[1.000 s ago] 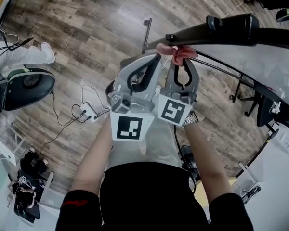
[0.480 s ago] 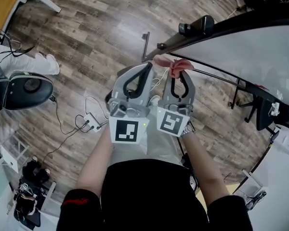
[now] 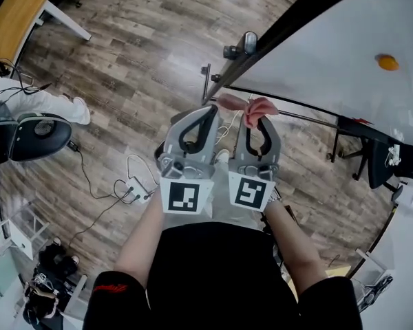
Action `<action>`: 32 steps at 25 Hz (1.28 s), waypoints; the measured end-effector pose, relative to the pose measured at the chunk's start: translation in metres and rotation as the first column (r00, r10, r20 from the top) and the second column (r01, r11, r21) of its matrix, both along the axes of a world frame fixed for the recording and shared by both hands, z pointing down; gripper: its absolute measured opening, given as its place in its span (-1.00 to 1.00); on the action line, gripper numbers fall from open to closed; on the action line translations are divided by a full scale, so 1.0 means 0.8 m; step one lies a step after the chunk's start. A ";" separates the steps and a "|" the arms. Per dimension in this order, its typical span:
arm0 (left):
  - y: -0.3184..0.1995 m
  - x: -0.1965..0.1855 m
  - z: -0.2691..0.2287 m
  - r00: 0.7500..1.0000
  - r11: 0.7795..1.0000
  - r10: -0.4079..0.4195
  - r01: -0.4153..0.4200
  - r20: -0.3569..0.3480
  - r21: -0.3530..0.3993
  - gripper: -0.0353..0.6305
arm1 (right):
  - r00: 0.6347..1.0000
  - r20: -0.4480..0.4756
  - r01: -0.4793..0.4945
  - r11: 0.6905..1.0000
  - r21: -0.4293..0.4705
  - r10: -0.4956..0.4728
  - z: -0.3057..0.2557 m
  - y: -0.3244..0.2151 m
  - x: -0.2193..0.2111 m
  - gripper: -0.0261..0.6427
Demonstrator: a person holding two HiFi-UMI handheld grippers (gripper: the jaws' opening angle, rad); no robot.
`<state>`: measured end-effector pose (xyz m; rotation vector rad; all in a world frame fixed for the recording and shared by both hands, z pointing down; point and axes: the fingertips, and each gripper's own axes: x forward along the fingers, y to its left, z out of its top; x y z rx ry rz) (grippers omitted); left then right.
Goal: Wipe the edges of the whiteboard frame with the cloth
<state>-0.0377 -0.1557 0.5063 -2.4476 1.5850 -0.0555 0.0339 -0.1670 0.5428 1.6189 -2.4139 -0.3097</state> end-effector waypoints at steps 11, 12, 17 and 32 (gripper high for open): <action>0.027 0.052 -0.069 0.997 0.994 0.073 -0.075 0.033 0.078 -0.90 | 0.993 0.121 -0.018 0.989 0.148 0.000 -0.101 0.040 0.045 -0.76; 0.029 0.057 -0.073 0.997 0.993 0.076 -0.079 0.031 0.083 -0.90 | 0.992 0.127 -0.021 0.988 0.155 0.001 -0.106 0.043 0.050 -0.76; 0.041 0.081 -0.094 0.996 0.990 0.089 -0.092 0.032 0.111 -0.90 | 0.987 0.161 -0.037 0.980 0.197 0.005 -0.133 0.058 0.074 -0.76; 0.077 0.126 -0.131 0.998 0.987 0.057 -0.060 0.028 0.146 -0.90 | 0.977 0.211 -0.078 0.950 0.302 0.013 -0.203 0.110 0.133 -0.76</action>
